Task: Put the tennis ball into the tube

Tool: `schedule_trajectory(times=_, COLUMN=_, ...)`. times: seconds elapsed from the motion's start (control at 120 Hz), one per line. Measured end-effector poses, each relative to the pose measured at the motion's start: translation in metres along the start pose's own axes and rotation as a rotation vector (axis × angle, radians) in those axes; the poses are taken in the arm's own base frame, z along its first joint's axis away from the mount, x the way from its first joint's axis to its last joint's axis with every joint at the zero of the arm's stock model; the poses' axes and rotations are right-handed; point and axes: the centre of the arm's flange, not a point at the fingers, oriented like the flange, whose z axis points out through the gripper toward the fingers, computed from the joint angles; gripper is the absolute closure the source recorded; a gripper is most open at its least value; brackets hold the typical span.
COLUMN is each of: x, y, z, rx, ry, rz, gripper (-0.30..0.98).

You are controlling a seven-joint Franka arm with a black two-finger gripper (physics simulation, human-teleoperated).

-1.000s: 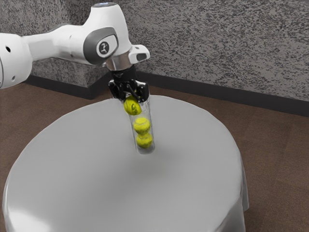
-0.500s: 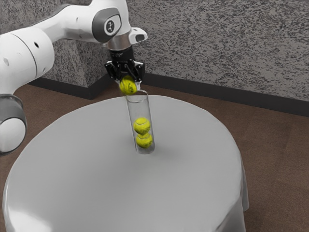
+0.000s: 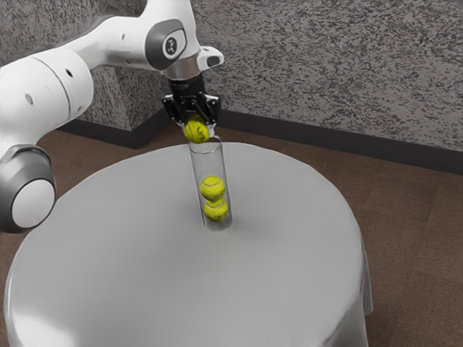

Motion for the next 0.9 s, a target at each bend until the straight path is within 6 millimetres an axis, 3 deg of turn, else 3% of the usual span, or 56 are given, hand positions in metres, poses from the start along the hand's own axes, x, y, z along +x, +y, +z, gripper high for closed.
schedule_trajectory(times=0.133, x=0.003, y=0.004, z=0.004, rx=-0.007, ry=0.019, rz=0.005, gripper=0.35)
schedule_trajectory(times=0.45, x=-0.01, y=0.004, z=-0.002, rx=-0.042, ry=0.032, rz=-0.002, gripper=0.35)
schedule_trajectory(times=0.7, x=-0.016, y=0.007, z=-0.01, rx=-0.066, ry=0.043, rz=-0.003, gripper=0.12)
schedule_trajectory(times=0.783, x=-0.036, y=-0.004, z=-0.021, rx=-0.079, ry=0.027, rz=-0.011, gripper=0.08)
schedule_trajectory(times=0.9, x=-0.072, y=-0.022, z=-0.058, rx=-0.086, ry=0.034, rz=0.011, gripper=0.05)
